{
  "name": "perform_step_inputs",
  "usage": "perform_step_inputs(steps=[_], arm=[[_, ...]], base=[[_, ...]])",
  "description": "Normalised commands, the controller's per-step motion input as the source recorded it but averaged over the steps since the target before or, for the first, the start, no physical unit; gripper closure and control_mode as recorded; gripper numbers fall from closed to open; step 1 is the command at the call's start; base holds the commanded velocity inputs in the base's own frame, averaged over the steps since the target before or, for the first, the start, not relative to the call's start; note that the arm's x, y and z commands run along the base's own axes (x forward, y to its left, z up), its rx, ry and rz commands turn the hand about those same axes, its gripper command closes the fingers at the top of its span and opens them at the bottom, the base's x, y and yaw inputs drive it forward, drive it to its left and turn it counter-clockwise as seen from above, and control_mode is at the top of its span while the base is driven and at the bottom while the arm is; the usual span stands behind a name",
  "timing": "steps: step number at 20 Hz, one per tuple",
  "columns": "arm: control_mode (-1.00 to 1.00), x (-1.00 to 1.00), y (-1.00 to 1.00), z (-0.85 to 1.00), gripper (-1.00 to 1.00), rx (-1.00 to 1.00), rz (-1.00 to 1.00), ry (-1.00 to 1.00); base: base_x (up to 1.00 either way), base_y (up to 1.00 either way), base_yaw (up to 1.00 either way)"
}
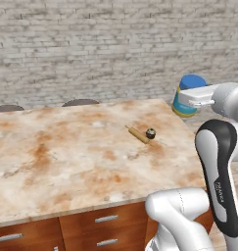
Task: Move the shaker and mayonnaise from the cabinet to the dining counter.
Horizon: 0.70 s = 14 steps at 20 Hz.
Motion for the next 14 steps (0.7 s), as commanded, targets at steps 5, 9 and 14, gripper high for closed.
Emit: perform_step_inputs(steps=[5, 9, 14], arm=[[-1.0, 0.01, 0.0, -0.05, 1.0, -0.02, 0.0, 0.02], [-1.0, 0.12, 0.01, -0.38, 1.0, -0.12, 0.0, 0.1], [-1.0, 0.33, 0.0, -0.56, 1.0, -0.03, 0.01, 0.06]], base=[[0.0, 0.0, 0.0], [0.0, 0.0, 0.0], [0.0, 0.0, 0.0]])
